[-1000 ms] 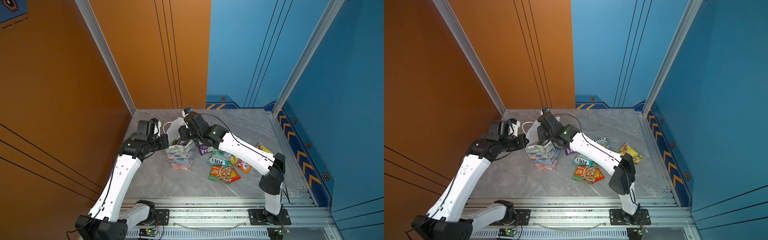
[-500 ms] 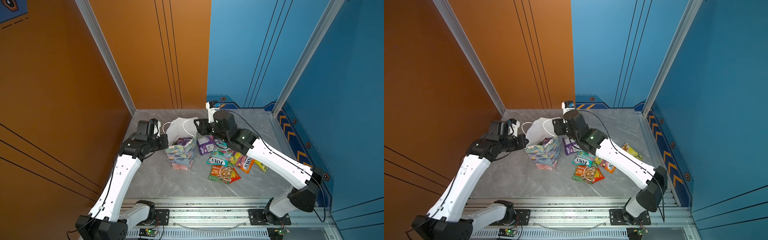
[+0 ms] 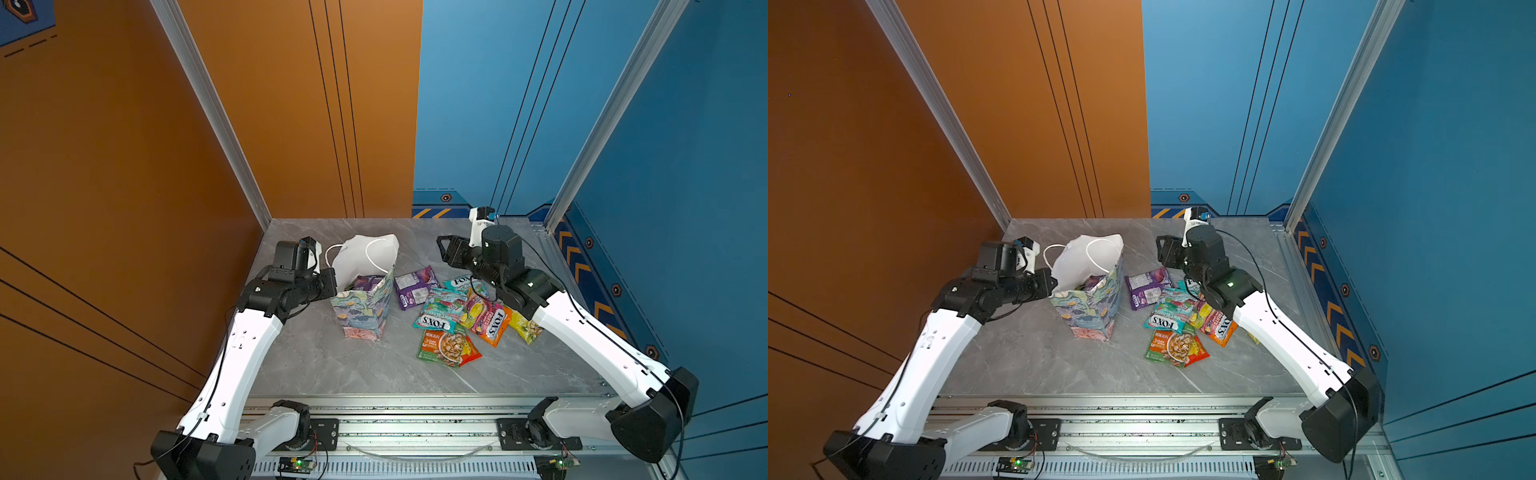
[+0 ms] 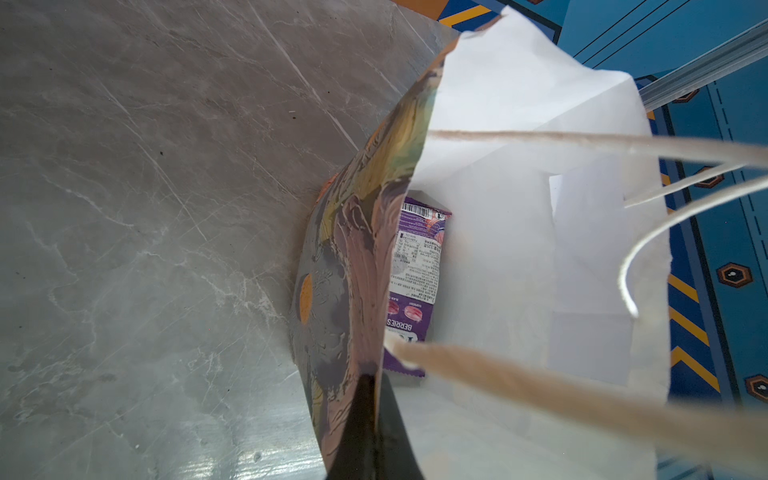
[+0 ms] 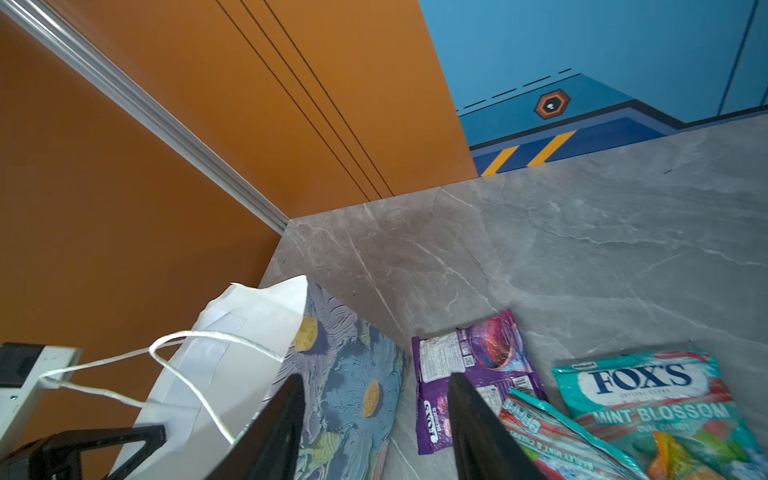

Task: Place the snacks into the paper bag
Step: 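Move the right gripper down to the teal Fox's mint packets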

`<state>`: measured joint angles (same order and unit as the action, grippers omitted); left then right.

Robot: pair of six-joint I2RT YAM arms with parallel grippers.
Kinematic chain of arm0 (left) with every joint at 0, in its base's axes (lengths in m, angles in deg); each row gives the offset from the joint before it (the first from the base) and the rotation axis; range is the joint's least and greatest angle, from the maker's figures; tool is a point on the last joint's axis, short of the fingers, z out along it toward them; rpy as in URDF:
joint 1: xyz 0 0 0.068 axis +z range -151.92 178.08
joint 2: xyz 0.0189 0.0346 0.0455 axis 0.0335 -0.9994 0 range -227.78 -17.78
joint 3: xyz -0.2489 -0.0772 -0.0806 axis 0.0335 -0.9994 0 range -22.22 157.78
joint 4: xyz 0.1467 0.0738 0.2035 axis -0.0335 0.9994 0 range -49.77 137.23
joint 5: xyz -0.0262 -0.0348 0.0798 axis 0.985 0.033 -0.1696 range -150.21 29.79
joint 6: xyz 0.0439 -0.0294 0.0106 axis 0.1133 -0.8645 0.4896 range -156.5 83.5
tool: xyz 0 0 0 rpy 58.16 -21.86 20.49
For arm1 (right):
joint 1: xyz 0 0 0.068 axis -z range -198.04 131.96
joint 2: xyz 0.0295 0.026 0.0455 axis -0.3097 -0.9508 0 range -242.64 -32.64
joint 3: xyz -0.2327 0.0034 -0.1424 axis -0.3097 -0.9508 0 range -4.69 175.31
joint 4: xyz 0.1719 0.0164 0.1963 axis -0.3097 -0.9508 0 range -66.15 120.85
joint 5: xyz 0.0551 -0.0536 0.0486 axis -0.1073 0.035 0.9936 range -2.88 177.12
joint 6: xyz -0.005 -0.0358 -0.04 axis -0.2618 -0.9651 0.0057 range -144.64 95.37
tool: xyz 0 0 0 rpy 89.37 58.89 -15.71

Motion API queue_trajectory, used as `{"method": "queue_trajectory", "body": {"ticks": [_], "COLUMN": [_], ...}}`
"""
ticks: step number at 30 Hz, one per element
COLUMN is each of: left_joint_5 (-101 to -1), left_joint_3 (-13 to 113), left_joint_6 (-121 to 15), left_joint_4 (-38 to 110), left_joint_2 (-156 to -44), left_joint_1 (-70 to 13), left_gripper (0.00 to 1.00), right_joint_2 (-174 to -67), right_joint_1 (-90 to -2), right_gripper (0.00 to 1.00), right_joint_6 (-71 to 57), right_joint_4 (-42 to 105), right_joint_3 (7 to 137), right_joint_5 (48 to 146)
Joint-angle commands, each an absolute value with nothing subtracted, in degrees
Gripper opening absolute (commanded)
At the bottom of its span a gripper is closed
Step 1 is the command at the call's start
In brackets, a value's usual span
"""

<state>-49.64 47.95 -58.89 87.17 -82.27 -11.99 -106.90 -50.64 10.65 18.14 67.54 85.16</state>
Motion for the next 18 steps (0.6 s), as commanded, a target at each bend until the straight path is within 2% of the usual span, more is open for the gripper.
{"method": "queue_trajectory", "body": {"ticks": [1, 8, 18], "left_joint_5": [-48.6, -48.6, -48.3], "left_joint_3": [47.3, 47.1, 46.7], "left_joint_6": [-59.4, -59.5, -59.7], "left_joint_4": [84.8, 84.6, 84.4], "left_joint_2": [-80.9, -80.5, -80.5], "left_joint_1": [-11.4, -11.4, -11.3], "left_gripper": [0.0, 0.0, 0.0], "right_joint_2": [-104.5, -101.5, -100.2], "right_joint_1": [-48.9, -44.2, -42.1], "right_gripper": [0.61, 0.71, 0.71], "right_joint_6": [13.2, 18.4, 25.4], "right_joint_4": [15.0, 12.3, 12.5], "right_joint_3": [64.5, 53.9, 40.1], "right_joint_5": [87.0, 91.8, 92.7]}}
